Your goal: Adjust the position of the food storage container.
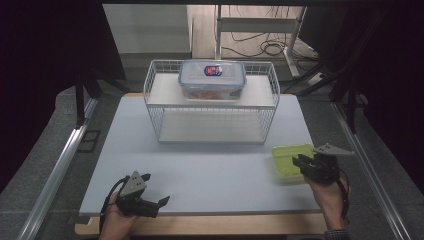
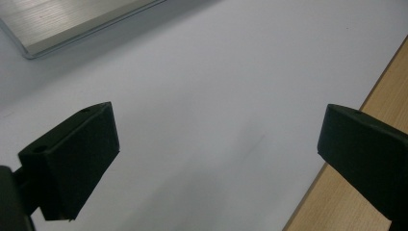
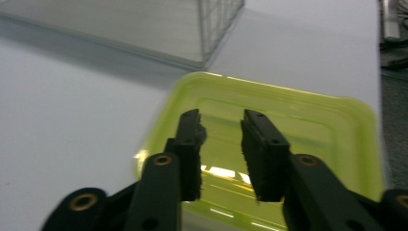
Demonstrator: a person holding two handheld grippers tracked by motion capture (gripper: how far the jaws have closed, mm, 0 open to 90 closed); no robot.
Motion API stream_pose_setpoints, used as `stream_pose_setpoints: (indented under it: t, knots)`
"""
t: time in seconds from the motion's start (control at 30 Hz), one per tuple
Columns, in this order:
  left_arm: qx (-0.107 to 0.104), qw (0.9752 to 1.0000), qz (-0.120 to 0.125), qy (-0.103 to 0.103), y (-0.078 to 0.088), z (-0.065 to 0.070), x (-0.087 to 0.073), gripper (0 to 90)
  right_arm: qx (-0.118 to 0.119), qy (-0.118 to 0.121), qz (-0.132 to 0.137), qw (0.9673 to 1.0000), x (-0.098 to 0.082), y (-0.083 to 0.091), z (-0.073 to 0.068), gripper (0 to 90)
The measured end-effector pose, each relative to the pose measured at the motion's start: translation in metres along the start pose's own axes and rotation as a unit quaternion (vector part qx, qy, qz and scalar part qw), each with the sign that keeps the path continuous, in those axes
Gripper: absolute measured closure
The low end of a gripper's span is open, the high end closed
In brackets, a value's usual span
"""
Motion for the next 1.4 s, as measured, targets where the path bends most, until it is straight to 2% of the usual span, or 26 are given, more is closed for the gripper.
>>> stream_pose_setpoints:
  t: [0.2,0.3,0.4,0.6,0.77,0.87,1.1,1.27,1.4]
  knots:
    - [0.002,1.0,-0.002,-0.001,-0.001,0.0,0.0,1.0,-0.028,-0.013,-0.008,0.9995,-0.003,0.0,0.027,87.1]
    - [0.003,1.0,-0.002,-0.001,-0.001,0.0,0.0,1.0,-0.043,-0.022,-0.011,0.9988,-0.004,-0.001,0.039,88.1]
    - [0.002,1.0,-0.003,0.0,-0.002,0.0,0.0,1.1,-0.06,-0.018,-0.009,0.998,-0.005,-0.003,0.048,89.2]
    - [0.001,1.0,-0.007,-0.003,-0.003,0.0,0.0,1.2,-0.086,-0.029,-0.013,0.9958,-0.007,-0.008,0.068,89.4]
    - [0.001,1.0,-0.007,-0.002,-0.004,0.0,0.0,1.3,-0.101,-0.049,-0.027,0.9933,-0.013,-0.02,0.082,89.4]
    - [0.0,1.0,-0.008,-0.002,-0.004,0.0,0.0,1.3,-0.109,-0.054,-0.033,0.992,-0.014,-0.027,0.086,89.4]
    - [-0.001,1.0,-0.008,-0.004,-0.005,0.002,0.0,1.3,-0.12,-0.04,-0.046,0.991,-0.013,-0.036,0.085,89.4]
    - [-0.002,1.0,-0.009,-0.004,-0.005,0.002,0.0,1.3,-0.111,-0.034,-0.057,0.9916,-0.017,-0.037,0.082,89.4]
    - [-0.002,0.9999,-0.009,-0.005,-0.005,0.002,0.0,1.3,-0.093,-0.031,-0.062,0.9933,-0.018,-0.039,0.073,89.4]
Point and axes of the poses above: each handheld gripper's, and its own axes: y roughly backward along the jaws, x roughly out of its top, z roughly to its right, the point moved 4 cm from there along -y, roughly forward along the jaws, and after that the axes turned 7 degrees about -x, right-handed, at the moved point
